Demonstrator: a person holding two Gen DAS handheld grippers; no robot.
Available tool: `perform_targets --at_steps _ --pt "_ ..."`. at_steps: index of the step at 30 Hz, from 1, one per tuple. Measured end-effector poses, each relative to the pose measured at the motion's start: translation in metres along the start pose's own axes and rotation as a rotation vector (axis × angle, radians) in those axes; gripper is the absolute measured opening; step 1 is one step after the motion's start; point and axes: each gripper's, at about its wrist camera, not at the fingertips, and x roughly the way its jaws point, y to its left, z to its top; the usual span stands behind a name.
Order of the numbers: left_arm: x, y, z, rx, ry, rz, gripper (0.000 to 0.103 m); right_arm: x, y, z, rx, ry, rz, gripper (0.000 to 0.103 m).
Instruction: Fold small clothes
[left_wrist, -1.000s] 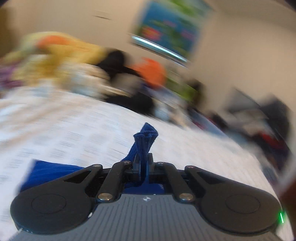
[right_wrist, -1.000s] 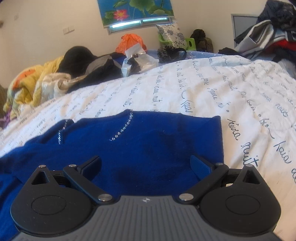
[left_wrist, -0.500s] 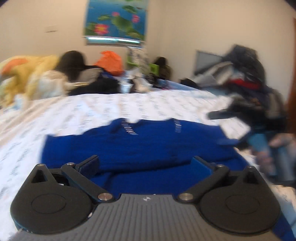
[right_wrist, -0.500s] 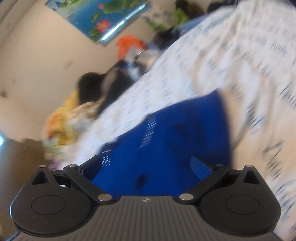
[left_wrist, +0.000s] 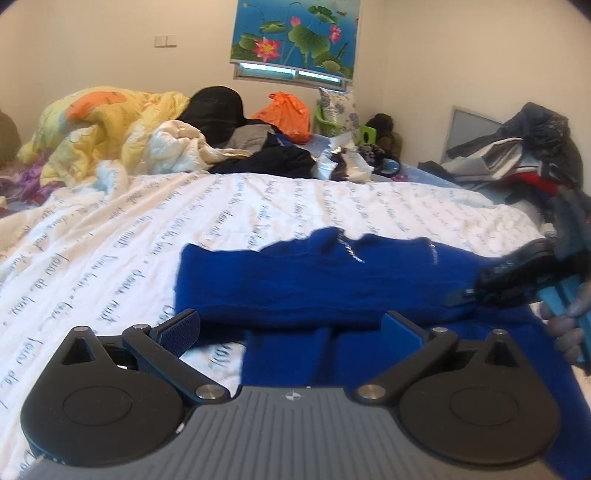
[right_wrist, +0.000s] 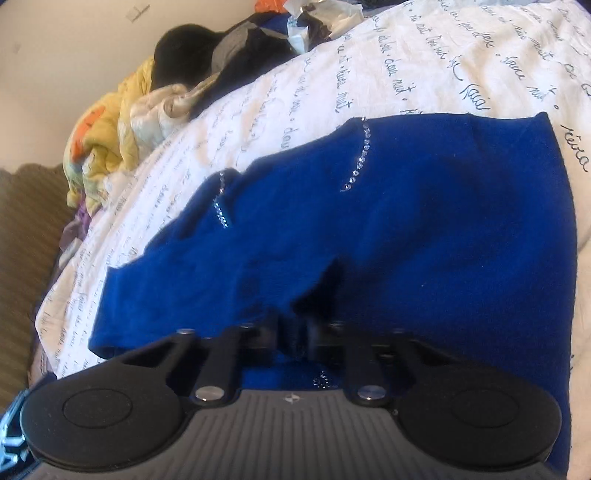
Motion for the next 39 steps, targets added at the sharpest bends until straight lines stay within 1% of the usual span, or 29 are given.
perform_targets --at_steps 1,2,3,4,6,7,8,10,11,12,14,18,20,22,24,25,27,28,29,30,31,32,34,35,36,37,39 --pt "-0.001 0.003 0.003 -0.001 -0.012 0.004 0.103 -0.007 0.002 0.001 -0.013 -0.015 0.011 0.007" --pt "-0.003 0.006 0.006 -0.003 -0.027 0.007 0.103 -0.019 0.004 0.003 -0.022 -0.041 0.04 0.007" --pt "-0.005 0.01 0.008 -0.004 -0.041 0.012 0.103 -0.033 0.004 0.005 -0.032 -0.067 0.072 0.007" --pt "-0.007 0.013 0.01 -0.004 -0.054 0.021 0.103 -0.049 0.002 0.008 -0.04 -0.1 0.085 0.007" --pt "-0.007 0.022 0.012 -0.001 -0.068 0.036 0.103 -0.079 -0.011 0.013 -0.049 -0.163 0.088 0.007" --pt "-0.005 0.025 0.013 0.0 -0.068 0.046 0.103 -0.089 -0.023 0.015 -0.035 -0.175 0.079 0.007" --pt "-0.002 0.028 0.014 -0.002 -0.062 0.057 0.103 -0.095 -0.038 0.015 -0.017 -0.18 0.048 0.007" --pt "0.009 0.034 0.018 -0.017 -0.044 0.062 0.103 -0.095 -0.073 0.011 0.021 -0.157 -0.08 0.007" --pt "0.015 0.037 0.02 -0.034 -0.035 0.056 0.103 -0.09 -0.09 0.006 0.054 -0.138 -0.12 0.007" --pt "0.021 0.04 0.022 -0.054 -0.023 0.049 0.103 -0.087 -0.102 0.002 0.085 -0.123 -0.132 0.007" --pt "0.037 0.048 0.028 -0.1 0.014 0.036 0.103 -0.085 -0.108 -0.006 0.094 -0.12 -0.11 0.007" --pt "0.063 0.063 0.043 -0.185 0.056 0.035 0.103 -0.088 -0.105 -0.004 0.065 -0.138 -0.124 0.007" --pt "0.076 0.07 0.051 -0.232 0.073 0.024 0.103 -0.085 -0.108 0.0 0.074 -0.115 -0.112 0.007" --pt "0.09 0.075 0.059 -0.243 0.102 0.017 0.103 -0.081 -0.104 0.002 0.021 -0.089 -0.15 0.007" --pt "0.102 0.078 0.067 -0.241 0.115 0.039 0.103 -0.087 -0.101 0.002 0.004 -0.092 -0.151 0.007" --pt "0.106 0.079 0.071 -0.238 0.115 0.038 0.103 -0.091 -0.103 0.002 0.001 -0.103 -0.16 0.007" --pt "0.116 0.081 0.078 -0.236 0.124 0.006 0.103 -0.097 -0.111 0.003 0.016 -0.115 -0.182 0.007" --pt "0.124 0.081 0.081 -0.235 0.145 -0.022 0.103 -0.094 -0.115 0.003 0.028 -0.099 -0.179 0.007" --pt "0.136 0.082 0.084 -0.235 0.175 -0.046 0.103 -0.089 -0.118 0.003 0.029 -0.062 -0.179 0.007" --pt "0.147 0.083 0.086 -0.242 0.204 -0.058 0.103 -0.086 -0.119 0.004 0.028 -0.039 -0.184 0.007" --pt "0.16 0.084 0.086 -0.254 0.234 -0.06 0.102 -0.087 -0.119 0.008 0.036 -0.05 -0.176 0.008" --pt "0.171 0.085 0.086 -0.267 0.259 -0.061 0.102 -0.091 -0.122 0.013 0.061 -0.083 -0.156 0.01" --pt "0.193 0.086 0.088 -0.282 0.308 -0.094 0.101 -0.099 -0.132 0.026 0.13 -0.172 -0.093 0.016" --pt "0.202 0.085 0.089 -0.28 0.325 -0.104 0.099 -0.099 -0.138 0.035 0.166 -0.202 -0.072 0.025" --pt "0.212 0.083 0.09 -0.27 0.344 -0.114 0.099 -0.094 -0.142 0.043 0.189 -0.211 -0.068 0.035" --pt "0.221 0.079 0.091 -0.253 0.363 -0.131 0.099 -0.087 -0.146 0.053 0.207 -0.207 -0.076 0.037" --pt "0.238 0.071 0.093 -0.213 0.406 -0.138 0.096 -0.07 -0.146 0.068 0.207 -0.191 -0.091 0.038"
